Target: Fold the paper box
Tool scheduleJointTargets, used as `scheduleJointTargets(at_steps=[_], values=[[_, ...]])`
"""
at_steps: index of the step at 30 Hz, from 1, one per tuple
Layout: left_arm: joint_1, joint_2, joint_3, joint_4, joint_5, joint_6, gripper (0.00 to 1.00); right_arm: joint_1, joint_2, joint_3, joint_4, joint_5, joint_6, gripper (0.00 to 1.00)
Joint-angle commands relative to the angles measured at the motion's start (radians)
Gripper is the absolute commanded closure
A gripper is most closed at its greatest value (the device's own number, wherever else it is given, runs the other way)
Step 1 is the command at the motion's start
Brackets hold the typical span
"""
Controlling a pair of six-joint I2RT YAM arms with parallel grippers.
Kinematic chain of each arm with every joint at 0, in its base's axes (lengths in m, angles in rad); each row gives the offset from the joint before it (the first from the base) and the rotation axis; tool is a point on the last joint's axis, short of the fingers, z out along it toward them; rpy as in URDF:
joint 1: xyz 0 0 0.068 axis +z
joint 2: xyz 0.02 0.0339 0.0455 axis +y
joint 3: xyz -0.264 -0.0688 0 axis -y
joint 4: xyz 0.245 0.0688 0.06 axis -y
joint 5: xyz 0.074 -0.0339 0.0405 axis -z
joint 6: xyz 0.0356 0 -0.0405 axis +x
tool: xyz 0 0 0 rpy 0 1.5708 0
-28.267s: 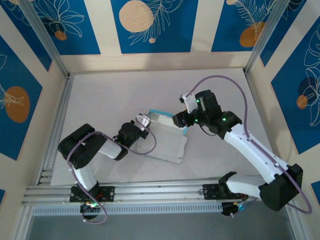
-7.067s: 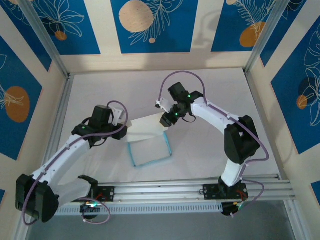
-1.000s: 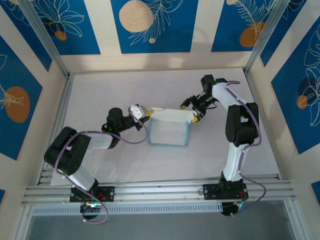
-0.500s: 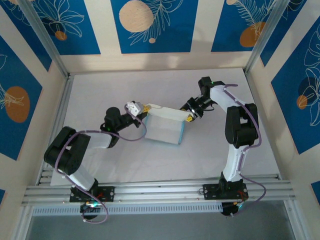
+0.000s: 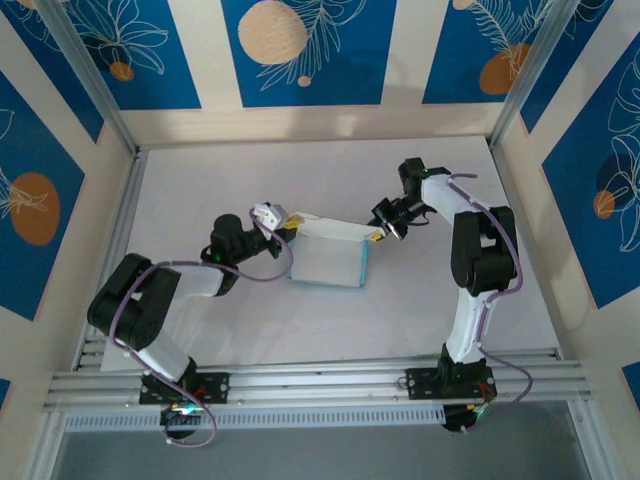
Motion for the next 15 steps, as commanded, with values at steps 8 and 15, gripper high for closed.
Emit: scheduleJointTargets(at_steps=[8,15], values=[[-0.01,-0.102,0.03,-0.233,0.016,0.012,0.53,0.0,-0.025,-0.019,0.014,-0.109,-0.014,0.96],[0.018,-0.249,0.08,-0.452,0.021,0.059,0.39,-0.033,-0.032,-0.018,-0.02,-0.088,-0.042,0.97]])
